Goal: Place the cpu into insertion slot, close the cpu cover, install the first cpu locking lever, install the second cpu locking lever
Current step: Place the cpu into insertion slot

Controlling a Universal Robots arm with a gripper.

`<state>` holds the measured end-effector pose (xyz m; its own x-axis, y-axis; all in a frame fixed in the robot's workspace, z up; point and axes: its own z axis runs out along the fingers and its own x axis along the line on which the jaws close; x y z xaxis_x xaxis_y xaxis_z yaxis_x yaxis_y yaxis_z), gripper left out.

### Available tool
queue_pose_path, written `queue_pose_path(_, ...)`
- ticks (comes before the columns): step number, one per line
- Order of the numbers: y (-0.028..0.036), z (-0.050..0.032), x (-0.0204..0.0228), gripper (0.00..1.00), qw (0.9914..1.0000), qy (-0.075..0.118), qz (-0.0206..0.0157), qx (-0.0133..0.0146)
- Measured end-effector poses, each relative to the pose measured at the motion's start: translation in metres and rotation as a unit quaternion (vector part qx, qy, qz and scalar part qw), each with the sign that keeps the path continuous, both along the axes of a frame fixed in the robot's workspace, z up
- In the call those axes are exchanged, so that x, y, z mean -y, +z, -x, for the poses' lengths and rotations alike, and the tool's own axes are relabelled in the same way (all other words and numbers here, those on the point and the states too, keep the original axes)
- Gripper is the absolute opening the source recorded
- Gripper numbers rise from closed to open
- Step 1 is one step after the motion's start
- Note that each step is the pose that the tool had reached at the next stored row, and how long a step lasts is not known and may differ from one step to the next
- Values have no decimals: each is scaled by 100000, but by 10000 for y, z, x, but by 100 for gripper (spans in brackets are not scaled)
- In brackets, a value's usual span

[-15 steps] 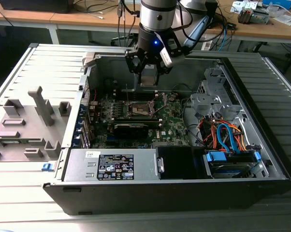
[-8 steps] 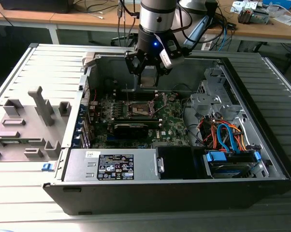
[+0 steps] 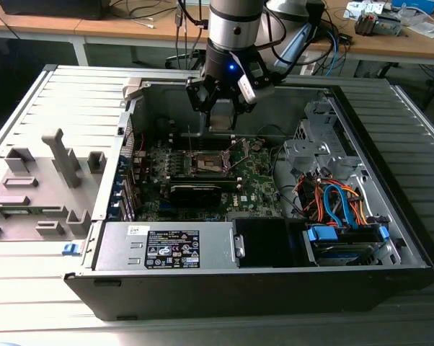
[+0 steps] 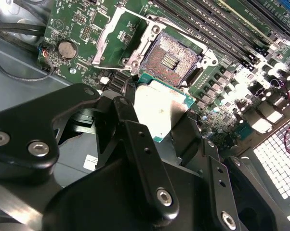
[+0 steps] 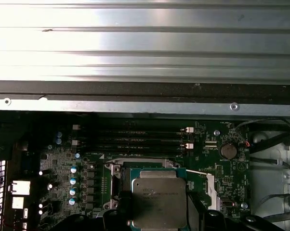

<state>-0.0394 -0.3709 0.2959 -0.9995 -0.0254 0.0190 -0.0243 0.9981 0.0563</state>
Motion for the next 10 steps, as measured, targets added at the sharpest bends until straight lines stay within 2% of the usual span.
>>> queue_pose_path(3, -9, 1, 0, 55, 99999, -1, 468, 4)
queue_pose_path(4, -14, 0, 0, 55, 99996, 1, 865, -2)
queue_pose_path(5, -19, 0, 0, 55, 99994, 4, 1060, -1)
queue_pose_path(10, -44, 0, 0, 55, 99994, 0, 1114, -4)
